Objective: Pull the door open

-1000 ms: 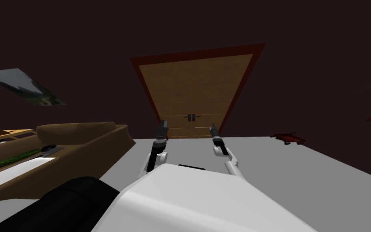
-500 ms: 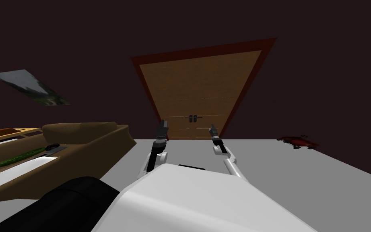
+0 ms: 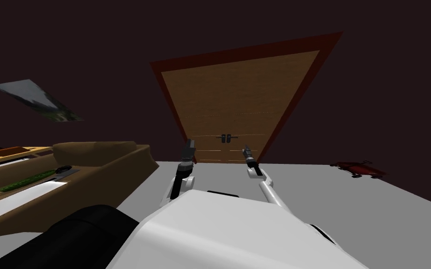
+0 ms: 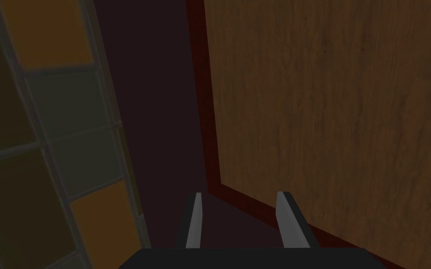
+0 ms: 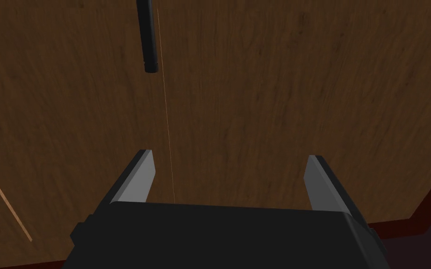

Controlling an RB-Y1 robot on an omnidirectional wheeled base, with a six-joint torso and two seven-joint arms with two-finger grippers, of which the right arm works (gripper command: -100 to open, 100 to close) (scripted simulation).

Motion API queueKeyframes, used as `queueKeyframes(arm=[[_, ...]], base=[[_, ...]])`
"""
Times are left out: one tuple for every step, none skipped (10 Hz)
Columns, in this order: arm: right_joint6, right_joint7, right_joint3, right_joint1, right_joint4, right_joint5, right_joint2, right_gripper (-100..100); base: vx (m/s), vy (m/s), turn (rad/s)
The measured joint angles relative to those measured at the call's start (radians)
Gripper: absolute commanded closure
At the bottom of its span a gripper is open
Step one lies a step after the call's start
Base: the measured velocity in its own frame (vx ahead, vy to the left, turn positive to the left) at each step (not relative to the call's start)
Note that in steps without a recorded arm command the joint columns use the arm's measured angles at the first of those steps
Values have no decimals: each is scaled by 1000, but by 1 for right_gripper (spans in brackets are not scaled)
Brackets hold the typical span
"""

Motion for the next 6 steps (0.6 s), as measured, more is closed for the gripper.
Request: queueKeyframes(arm=[[2,-4,-2,-16,29,0,-3,-100],[6,-9,-2,-25,50,0,-6,-100],[7,-13,-4,-42,81,0,-7,-100],[6,-14,-6,-57,112,1,-6,-100],[11,-17,-7,-68,130,1,-9,-100],[13,-22,-8,-84,158,1,-12,-100]], base=[[93,34,41],[98,39,42],[122,28,40],[112,23,35],[102,33,39],[94,35,38]])
